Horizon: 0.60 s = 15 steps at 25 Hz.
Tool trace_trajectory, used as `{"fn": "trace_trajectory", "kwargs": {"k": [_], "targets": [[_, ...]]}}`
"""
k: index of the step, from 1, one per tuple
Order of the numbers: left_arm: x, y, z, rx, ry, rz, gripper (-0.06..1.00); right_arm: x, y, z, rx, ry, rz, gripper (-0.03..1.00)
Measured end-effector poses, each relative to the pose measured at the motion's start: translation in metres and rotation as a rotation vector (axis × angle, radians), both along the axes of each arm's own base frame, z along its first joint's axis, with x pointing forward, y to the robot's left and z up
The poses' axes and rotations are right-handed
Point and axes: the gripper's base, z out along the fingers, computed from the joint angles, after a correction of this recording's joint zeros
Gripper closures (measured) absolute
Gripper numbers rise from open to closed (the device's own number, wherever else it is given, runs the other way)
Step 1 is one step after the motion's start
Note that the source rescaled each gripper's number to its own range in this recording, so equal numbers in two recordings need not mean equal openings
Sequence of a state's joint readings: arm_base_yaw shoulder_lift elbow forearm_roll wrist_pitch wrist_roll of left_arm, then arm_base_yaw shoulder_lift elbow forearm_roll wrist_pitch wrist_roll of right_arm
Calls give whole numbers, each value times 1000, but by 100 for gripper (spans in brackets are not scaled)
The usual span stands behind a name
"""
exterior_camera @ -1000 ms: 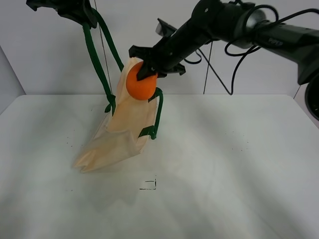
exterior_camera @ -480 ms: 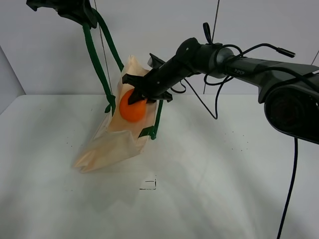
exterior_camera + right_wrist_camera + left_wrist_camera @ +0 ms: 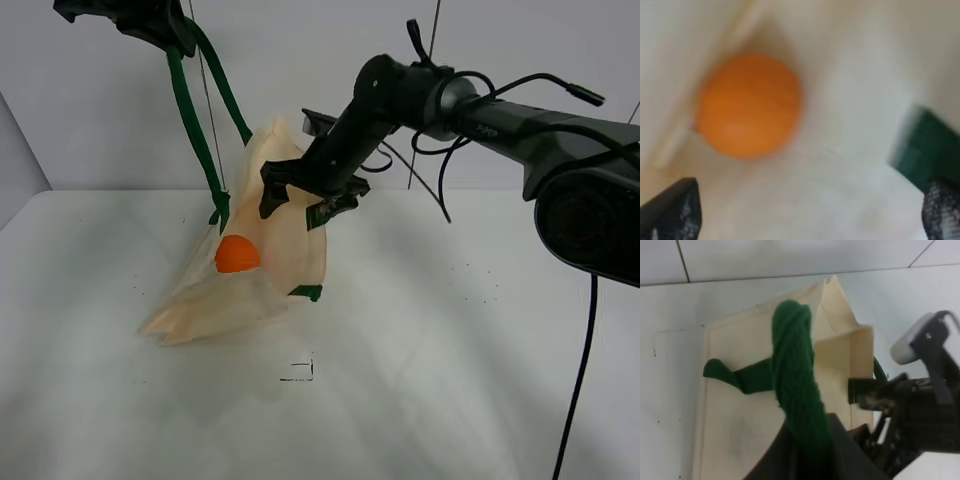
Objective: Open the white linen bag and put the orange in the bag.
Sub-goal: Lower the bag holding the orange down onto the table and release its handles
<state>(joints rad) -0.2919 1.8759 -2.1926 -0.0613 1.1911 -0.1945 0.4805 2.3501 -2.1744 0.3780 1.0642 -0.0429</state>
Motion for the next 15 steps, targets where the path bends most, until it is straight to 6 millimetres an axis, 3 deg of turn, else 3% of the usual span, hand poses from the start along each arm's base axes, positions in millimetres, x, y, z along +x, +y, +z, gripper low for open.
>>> {"fn": "trace_trajectory", "kwargs": {"k": [5,11,15], "targets": [[0,0,0,0,0,0,94,9,-28,29,-248,-98,-73,1],[0,0,0,0,0,0,94,31,-75,23,-304,-89,-175,2],[0,0,0,0,0,0,94,49,-125,21,-353,-88,-265,2]]}}
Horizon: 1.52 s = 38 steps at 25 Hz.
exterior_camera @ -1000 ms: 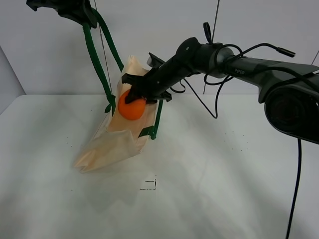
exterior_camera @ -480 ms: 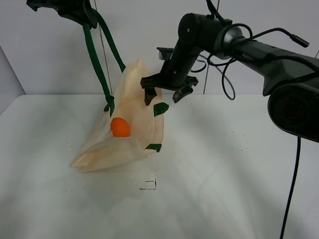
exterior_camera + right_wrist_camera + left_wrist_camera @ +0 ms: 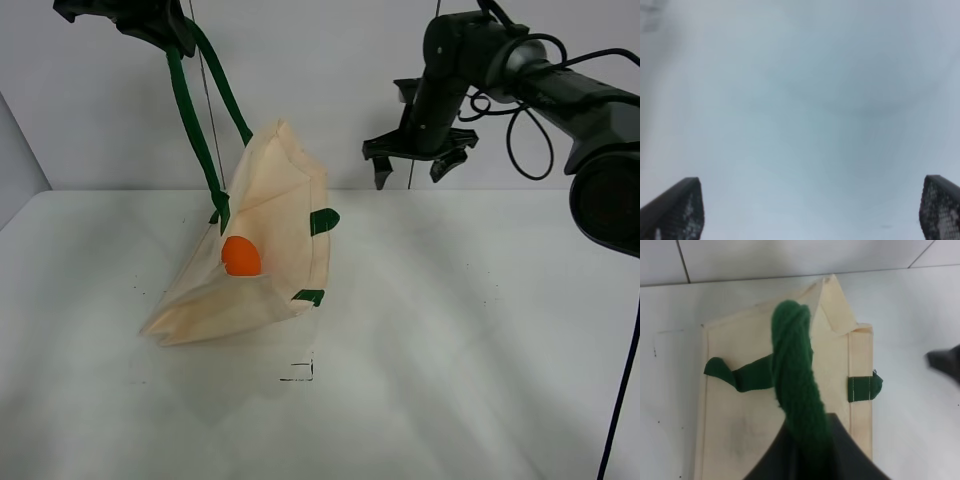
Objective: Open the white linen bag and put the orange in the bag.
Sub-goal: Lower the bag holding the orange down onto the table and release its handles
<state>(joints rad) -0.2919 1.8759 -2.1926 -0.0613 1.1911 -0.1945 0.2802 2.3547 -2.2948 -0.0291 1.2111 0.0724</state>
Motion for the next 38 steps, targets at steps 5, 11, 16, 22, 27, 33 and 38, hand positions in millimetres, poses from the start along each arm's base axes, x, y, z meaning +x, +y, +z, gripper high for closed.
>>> {"fn": "trace_trajectory", "kwargs": {"k": [5,11,16,22,27,33,38], "targets": [[0,0,0,0,0,0,94,14,-62,-1,-19,-2,-103,2],[0,0,0,0,0,0,94,18,-108,-1,-21,-2,-189,2],[0,0,0,0,0,0,94,18,-117,-2,-18,6,-208,2],[0,0,0,0,0,0,94,-14,-115,6,0,87,-189,2],[0,0,0,0,0,0,94,-79,-118,30,-11,160,-189,2],[0,0,0,0,0,0,94,-192,-124,51,-19,214,-188,2],[0,0,0,0,0,0,94,-292,-129,44,-20,222,-188,2]]}}
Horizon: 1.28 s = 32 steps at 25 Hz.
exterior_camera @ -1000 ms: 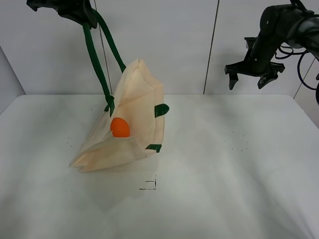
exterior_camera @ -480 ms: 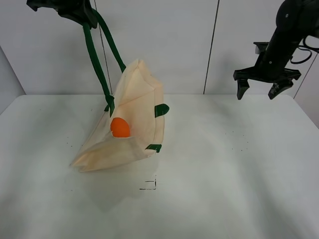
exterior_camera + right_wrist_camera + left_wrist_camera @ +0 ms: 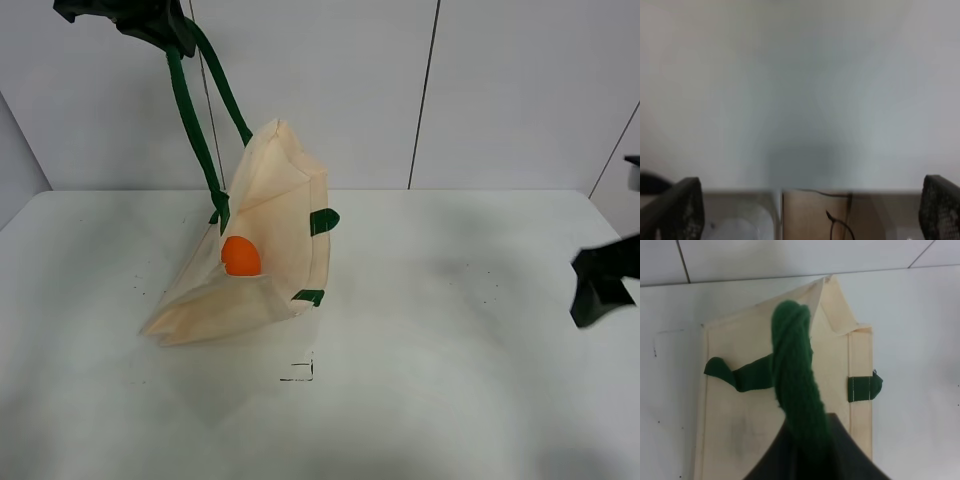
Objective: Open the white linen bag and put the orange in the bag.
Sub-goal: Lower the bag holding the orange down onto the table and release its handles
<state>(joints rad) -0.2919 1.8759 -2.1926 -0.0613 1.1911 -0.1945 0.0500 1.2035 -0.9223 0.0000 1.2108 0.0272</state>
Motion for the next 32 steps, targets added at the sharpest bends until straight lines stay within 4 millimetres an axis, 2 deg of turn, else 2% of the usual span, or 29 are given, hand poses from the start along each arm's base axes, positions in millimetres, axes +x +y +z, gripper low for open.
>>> {"fn": "trace_trajectory", "kwargs": {"k": [3,6,11,15,20,32], "targets": [[0,0,0,0,0,0,94,-50,-3,-7,-3,-80,1,2],[0,0,0,0,0,0,94,-91,-5,-9,6,-283,4,2],[0,0,0,0,0,0,94,-143,-8,-11,13,-589,14,2],[0,0,0,1,0,-1,94,-172,-9,-5,17,-761,16,2],[0,0,0,1,0,-1,94,-186,-12,-4,1,-853,14,2],[0,0,0,1,0,-1,94,-187,-11,-4,10,-860,11,2]]}}
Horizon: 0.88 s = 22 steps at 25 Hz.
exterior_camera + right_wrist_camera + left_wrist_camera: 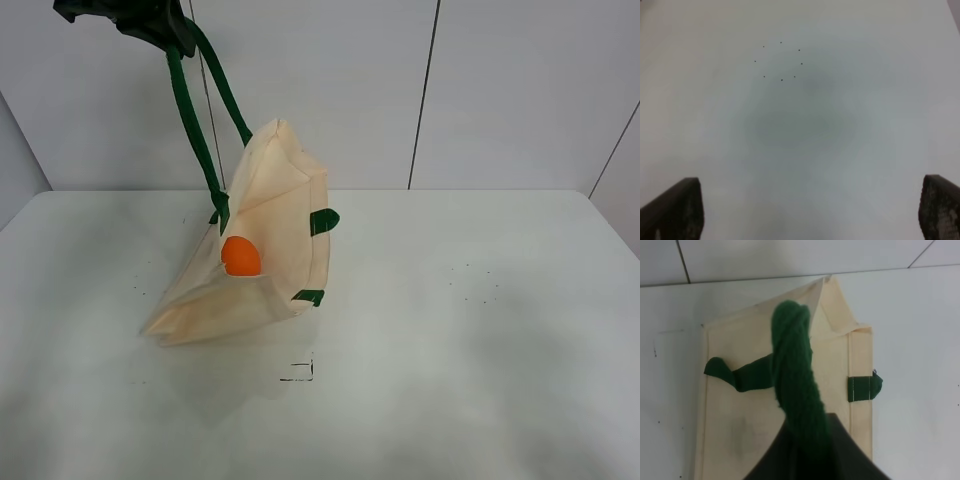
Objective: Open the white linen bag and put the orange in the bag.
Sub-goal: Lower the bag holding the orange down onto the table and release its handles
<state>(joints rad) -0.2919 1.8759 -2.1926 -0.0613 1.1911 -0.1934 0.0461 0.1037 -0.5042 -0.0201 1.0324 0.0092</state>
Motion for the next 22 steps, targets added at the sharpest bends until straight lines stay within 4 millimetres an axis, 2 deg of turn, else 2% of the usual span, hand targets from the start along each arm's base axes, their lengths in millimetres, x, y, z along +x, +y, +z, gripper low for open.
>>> {"fn": "trace_trajectory", "kwargs": {"k": [3,8,14,18,22], "targets": [[0,0,0,0,0,0,94,-2,0,0,3,-9,-33,2],[0,0,0,0,0,0,94,-16,0,0,9,-102,-42,2],[0,0,-2,2,7,0,94,-17,1,0,17,-105,-40,2],[3,-1,-21,25,70,-7,94,-17,1,0,22,-105,-37,2],[19,-6,-63,51,153,-17,94,-17,1,0,22,-105,-37,2]]}}
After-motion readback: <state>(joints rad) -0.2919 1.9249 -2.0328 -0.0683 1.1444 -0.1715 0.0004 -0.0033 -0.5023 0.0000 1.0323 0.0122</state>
